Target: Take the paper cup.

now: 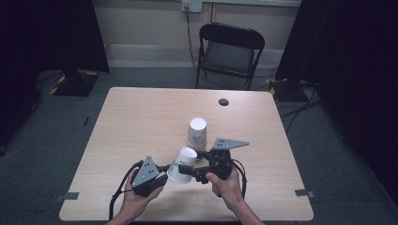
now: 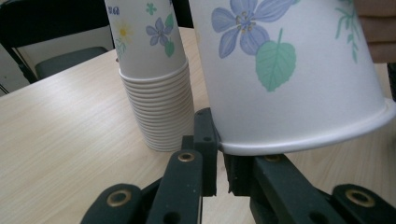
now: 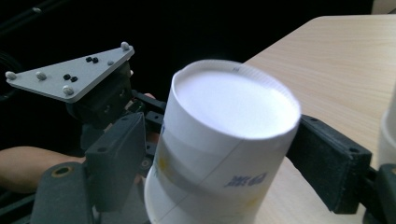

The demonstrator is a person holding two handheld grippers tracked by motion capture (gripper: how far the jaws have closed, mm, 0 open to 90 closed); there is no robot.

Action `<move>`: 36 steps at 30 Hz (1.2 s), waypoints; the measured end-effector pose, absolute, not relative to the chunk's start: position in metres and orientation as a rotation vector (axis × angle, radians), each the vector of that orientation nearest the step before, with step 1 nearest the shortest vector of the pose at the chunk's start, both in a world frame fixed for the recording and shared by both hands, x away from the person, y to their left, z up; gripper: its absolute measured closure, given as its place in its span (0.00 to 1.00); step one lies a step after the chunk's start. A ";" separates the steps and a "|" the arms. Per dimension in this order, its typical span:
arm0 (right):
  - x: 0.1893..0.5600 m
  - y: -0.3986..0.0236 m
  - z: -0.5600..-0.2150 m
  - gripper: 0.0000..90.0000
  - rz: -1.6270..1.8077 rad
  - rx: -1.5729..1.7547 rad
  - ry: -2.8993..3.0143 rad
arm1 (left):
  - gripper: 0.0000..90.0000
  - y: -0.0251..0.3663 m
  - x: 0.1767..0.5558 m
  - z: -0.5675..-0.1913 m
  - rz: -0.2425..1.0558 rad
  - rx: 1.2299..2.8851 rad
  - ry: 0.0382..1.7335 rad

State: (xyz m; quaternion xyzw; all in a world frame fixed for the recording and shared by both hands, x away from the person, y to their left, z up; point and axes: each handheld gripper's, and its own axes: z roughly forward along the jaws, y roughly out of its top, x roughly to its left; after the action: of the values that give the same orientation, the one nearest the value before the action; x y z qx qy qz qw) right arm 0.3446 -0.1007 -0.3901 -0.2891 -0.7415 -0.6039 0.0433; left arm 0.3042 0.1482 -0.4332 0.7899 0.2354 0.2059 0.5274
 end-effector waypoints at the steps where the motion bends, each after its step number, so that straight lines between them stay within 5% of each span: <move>1: 0.345 -0.103 -0.389 0.21 -1.849 -0.877 -2.293 | 0.94 0.147 0.305 -0.435 0.475 1.905 0.566; 10: 0.345 -0.111 -0.386 0.21 -1.902 -0.909 -2.386 | 0.95 0.142 0.306 -0.440 0.432 1.966 0.533; 23: 0.344 -0.117 -0.381 0.42 -1.947 -0.895 -2.410 | 0.95 0.141 0.306 -0.441 0.364 1.995 0.517; 36: 0.346 -0.119 -0.385 0.43 -1.894 -0.934 -2.448 | 0.96 0.145 0.310 -0.443 0.305 1.971 0.551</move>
State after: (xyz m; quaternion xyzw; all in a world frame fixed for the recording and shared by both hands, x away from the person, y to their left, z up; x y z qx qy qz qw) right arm 0.3457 -0.1186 -0.3850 -0.2886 -0.7563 -0.5853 -0.0458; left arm 0.3097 0.1454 -0.4427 0.8190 0.2288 0.1267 0.5108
